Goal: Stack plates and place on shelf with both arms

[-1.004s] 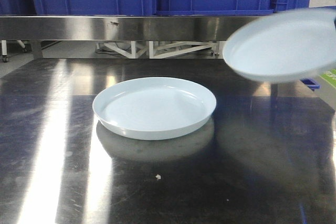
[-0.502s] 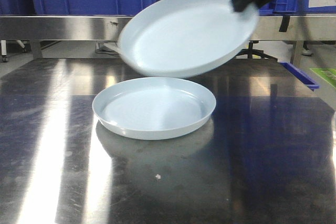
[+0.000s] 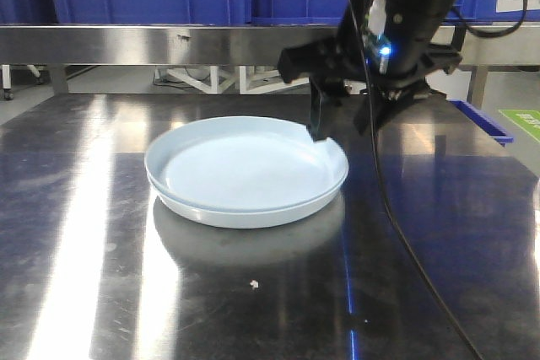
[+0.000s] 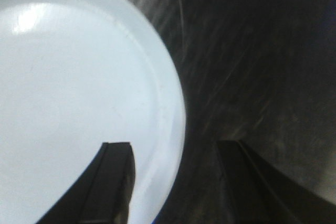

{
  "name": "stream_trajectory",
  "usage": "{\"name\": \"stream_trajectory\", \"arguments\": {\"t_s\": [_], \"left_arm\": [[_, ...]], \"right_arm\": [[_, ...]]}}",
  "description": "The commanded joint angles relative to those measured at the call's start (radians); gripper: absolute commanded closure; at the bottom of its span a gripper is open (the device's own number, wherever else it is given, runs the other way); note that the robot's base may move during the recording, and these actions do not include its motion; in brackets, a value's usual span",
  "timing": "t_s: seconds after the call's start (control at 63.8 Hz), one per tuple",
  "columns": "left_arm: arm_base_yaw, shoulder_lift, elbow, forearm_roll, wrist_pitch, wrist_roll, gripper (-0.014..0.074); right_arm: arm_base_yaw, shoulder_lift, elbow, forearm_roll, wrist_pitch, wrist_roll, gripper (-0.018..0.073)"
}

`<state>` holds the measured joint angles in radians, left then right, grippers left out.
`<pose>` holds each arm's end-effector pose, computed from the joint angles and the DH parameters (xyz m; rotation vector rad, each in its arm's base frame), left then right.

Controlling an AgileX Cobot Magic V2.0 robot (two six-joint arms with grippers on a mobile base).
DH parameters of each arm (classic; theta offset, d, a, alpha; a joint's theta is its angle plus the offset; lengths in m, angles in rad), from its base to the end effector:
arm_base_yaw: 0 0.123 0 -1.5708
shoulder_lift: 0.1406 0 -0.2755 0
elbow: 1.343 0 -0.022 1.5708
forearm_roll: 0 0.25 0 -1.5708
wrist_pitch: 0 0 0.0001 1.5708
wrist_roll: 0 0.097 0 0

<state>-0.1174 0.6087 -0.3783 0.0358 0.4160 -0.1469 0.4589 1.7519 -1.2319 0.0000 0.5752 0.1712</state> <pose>0.1303 -0.0140 0.2452 -0.0051 2.1321 -0.1211 0.3362 0.1661 0.2174 -0.3723 2.5700 0.2326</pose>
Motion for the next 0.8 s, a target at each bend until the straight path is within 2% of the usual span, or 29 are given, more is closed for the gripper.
{"name": "stream_trajectory", "arguments": {"t_s": [0.0, 0.251, 0.314, 0.376, 0.455, 0.502, 0.565, 0.659, 0.784], "left_arm": [[0.001, -0.003, -0.03, 0.002, -0.071, -0.003, 0.0509], [0.001, -0.003, -0.03, 0.002, -0.071, -0.003, 0.0509], [0.001, -0.003, -0.03, 0.002, -0.071, -0.003, 0.0509], [0.001, -0.003, -0.03, 0.002, -0.071, -0.003, 0.0509], [0.001, -0.003, -0.03, 0.002, -0.071, -0.003, 0.0509], [0.001, -0.003, -0.03, 0.002, -0.071, -0.003, 0.0509], [0.001, -0.003, -0.03, 0.002, -0.071, -0.003, 0.0509], [0.001, -0.003, -0.03, 0.002, -0.071, -0.003, 0.0509], [0.001, -0.003, -0.03, 0.002, -0.071, -0.003, 0.0509]], "right_arm": [[0.0, -0.022, -0.038, 0.0, -0.012, -0.005, 0.009], [0.0, 0.022, -0.038, 0.0, -0.033, -0.005, 0.0091], [0.0, 0.028, -0.038, 0.0, -0.047, -0.005, 0.0127], [0.0, 0.033, -0.038, 0.0, -0.055, -0.005, 0.0218], [0.0, 0.034, -0.038, 0.0, -0.069, -0.005, 0.0399], [0.0, 0.029, -0.038, 0.0, -0.083, -0.005, 0.0558], [0.0, 0.014, -0.038, -0.007, -0.114, -0.005, 0.051], [0.0, -0.029, -0.038, -0.022, -0.15, -0.005, 0.054], [-0.012, -0.138, -0.036, -0.031, -0.206, -0.005, 0.0536]]}}
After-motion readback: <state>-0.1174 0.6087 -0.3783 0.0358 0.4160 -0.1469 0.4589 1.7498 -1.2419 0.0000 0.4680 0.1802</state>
